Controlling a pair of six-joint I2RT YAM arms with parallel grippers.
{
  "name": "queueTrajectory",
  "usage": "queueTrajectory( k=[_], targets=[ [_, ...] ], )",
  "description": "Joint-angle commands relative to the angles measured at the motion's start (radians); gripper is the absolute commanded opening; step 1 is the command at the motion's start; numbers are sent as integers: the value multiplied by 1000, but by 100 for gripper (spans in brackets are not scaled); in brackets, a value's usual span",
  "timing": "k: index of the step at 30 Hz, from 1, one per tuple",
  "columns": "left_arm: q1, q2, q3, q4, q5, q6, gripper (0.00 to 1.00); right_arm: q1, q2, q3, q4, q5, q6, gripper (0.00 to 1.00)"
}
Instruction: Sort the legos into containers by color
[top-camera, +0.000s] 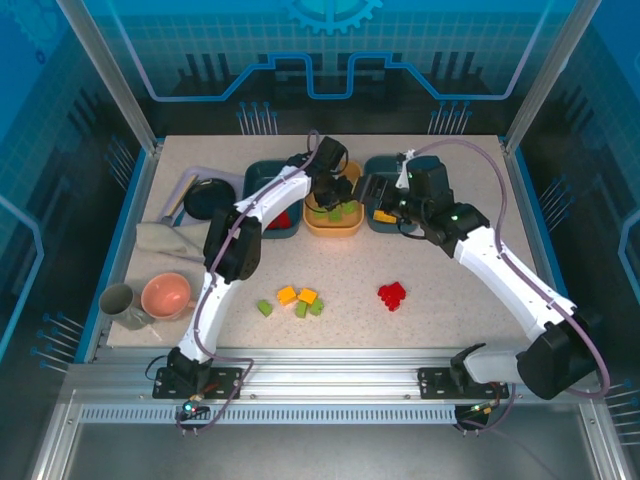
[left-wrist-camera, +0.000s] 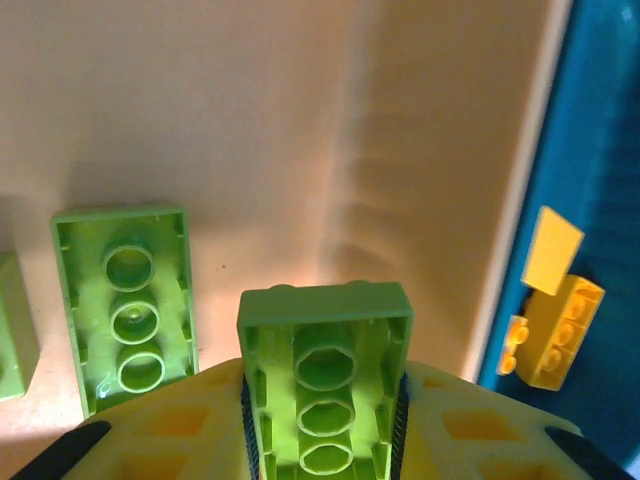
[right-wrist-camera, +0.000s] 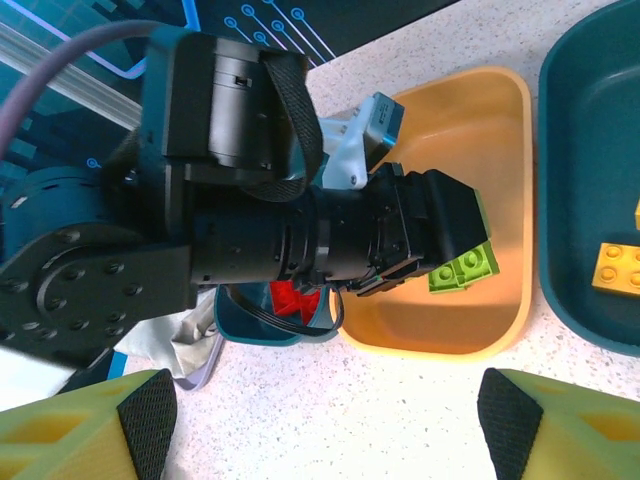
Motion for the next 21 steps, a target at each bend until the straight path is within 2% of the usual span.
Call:
queueTrajectory(
  k=[1,7,14,17,21],
  targets=[
    [-3,22,32,-35,41,21,37,-17,-28,-21,-45,-3,7,82],
    [-12,15,47,-44,57,29,48,-16,-28,13,-239,77,27,82],
    [-18,-93,34,-58,34,29,61,-14,-47,-18,-525,165,199,86],
    [-24,-191,-33,-33,19,26,62,-17,-62,-85,-597,187,328,86],
    [-43,-379,-221,45,24,31,69,-19,-74,-206,-564,150,503,84]
  ],
)
